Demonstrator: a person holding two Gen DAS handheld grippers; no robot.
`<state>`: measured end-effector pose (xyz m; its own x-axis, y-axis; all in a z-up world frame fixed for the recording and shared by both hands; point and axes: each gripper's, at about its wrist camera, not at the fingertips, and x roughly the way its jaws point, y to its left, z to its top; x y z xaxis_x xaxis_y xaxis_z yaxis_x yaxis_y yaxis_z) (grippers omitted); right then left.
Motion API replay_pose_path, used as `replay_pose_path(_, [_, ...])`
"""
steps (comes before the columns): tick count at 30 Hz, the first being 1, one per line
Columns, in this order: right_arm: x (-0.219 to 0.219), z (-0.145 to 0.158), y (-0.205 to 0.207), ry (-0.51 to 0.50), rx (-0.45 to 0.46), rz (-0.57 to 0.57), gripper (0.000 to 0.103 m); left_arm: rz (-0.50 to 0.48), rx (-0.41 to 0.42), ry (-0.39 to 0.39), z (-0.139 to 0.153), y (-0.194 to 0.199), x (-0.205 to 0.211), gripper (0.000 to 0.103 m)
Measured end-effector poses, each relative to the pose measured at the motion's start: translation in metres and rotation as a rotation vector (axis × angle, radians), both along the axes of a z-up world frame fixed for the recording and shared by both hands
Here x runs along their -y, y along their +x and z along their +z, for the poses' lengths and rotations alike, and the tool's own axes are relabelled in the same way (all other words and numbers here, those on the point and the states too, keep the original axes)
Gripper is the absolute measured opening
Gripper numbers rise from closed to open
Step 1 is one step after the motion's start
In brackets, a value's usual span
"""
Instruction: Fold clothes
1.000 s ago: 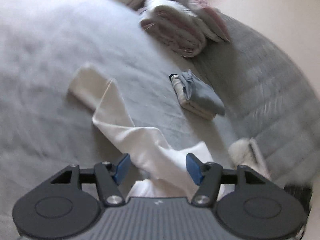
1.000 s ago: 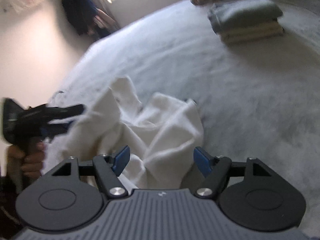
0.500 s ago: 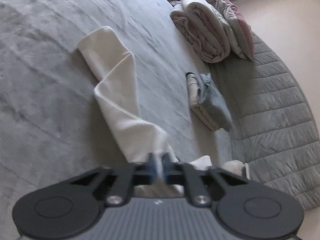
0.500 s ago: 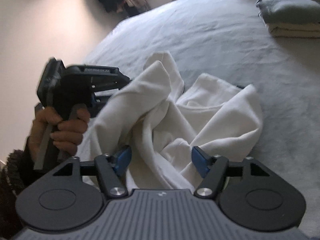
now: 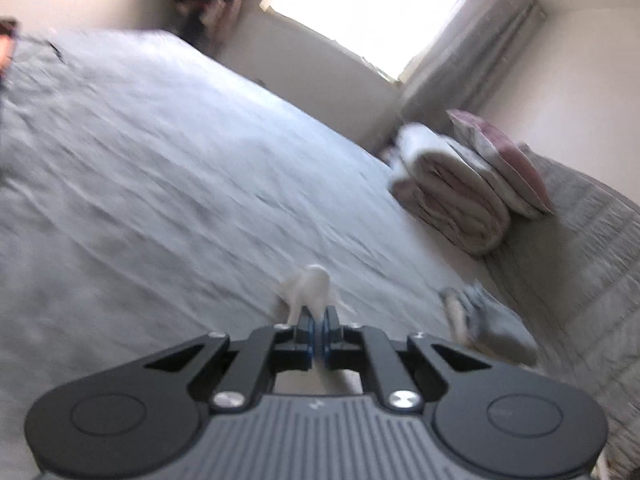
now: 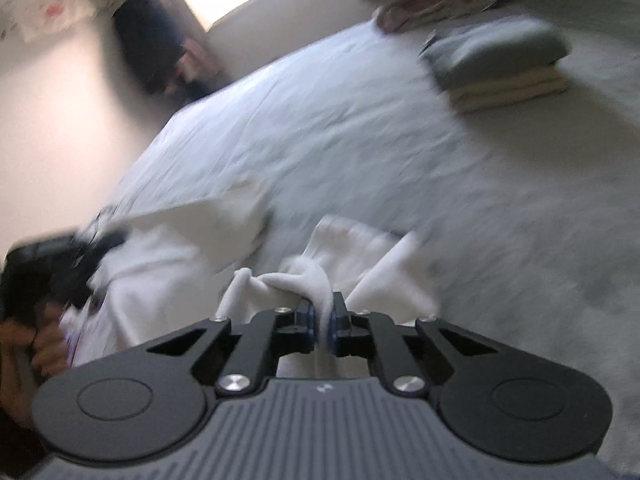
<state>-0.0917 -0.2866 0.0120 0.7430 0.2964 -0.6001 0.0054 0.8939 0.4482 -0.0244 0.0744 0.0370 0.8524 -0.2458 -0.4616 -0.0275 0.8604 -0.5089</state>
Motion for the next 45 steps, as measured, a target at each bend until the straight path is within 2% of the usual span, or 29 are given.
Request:
replay_pose_path(4, [0.017,0.013,-0.008,-0.055,0.074,-0.121,0.008,0.063,0.028,0.056,0.010,-0.014,-0.025,0.004])
replay_pose_path(6, [0.025,0.017,-0.015,-0.091,0.110,-0.169,0.008,0.062,0.030,0.082,0.013,-0.022,-0.036,0.004])
replay_pose_path(9, [0.037,0.013,-0.025,-0.139,0.117,-0.216,0.007,0.033,0.002,0.135,0.009,-0.032,-0.048,0.004])
replay_pose_path(16, [0.063,-0.031,-0.038,-0.199,-0.044,-0.247,0.007,-0.075,-0.184,0.233,-0.044,-0.052,-0.069,0.004])
replay_pose_path(17, [0.065,-0.038,-0.039,-0.200,-0.074,-0.243,0.007,-0.093,-0.218,0.230,-0.052,-0.053,-0.071,0.004])
replay_pose_path(20, [0.067,-0.051,-0.040,-0.190,-0.147,-0.223,0.007,-0.142,-0.357,0.117,-0.078,-0.052,-0.087,0.004])
replay_pose_path(22, [0.067,-0.056,-0.039,-0.170,-0.186,-0.207,0.008,-0.155,-0.387,0.072,-0.082,-0.051,-0.094,0.005])
replay_pose_path(23, [0.069,-0.053,-0.038,-0.152,-0.187,-0.207,0.009,-0.159,-0.380,0.068,-0.078,-0.052,-0.096,0.005])
replay_pose_path(26, [0.070,-0.039,-0.039,-0.118,-0.140,-0.213,0.021,-0.174,-0.331,0.044,-0.064,-0.054,-0.100,0.010])
replay_pose_path(27, [0.069,-0.034,-0.039,-0.115,-0.118,-0.213,0.031,-0.181,-0.302,0.031,-0.058,-0.054,-0.102,0.018])
replay_pose_path(28, [0.067,-0.030,-0.039,-0.114,-0.095,-0.209,0.046,-0.187,-0.273,0.017,-0.053,-0.055,-0.103,0.031])
replay_pose_path(30, [0.063,-0.023,-0.039,-0.115,-0.053,-0.200,0.054,-0.206,-0.212,0.018,-0.043,-0.057,-0.102,0.040])
replay_pose_path(32, [0.054,-0.020,-0.036,-0.133,-0.036,-0.179,0.054,-0.226,-0.164,0.039,-0.037,-0.058,-0.097,0.040])
replay_pose_path(37, [0.041,-0.007,-0.033,-0.203,0.021,-0.176,0.054,-0.250,-0.072,0.076,-0.021,-0.062,-0.090,0.049])
replay_pose_path(42, [0.044,0.001,-0.025,-0.225,0.068,-0.203,0.057,-0.274,0.005,0.072,-0.013,-0.059,-0.086,0.052])
replay_pose_path(45, [0.044,0.002,-0.021,-0.220,0.077,-0.207,0.057,-0.328,0.024,0.051,-0.013,-0.055,-0.079,0.056])
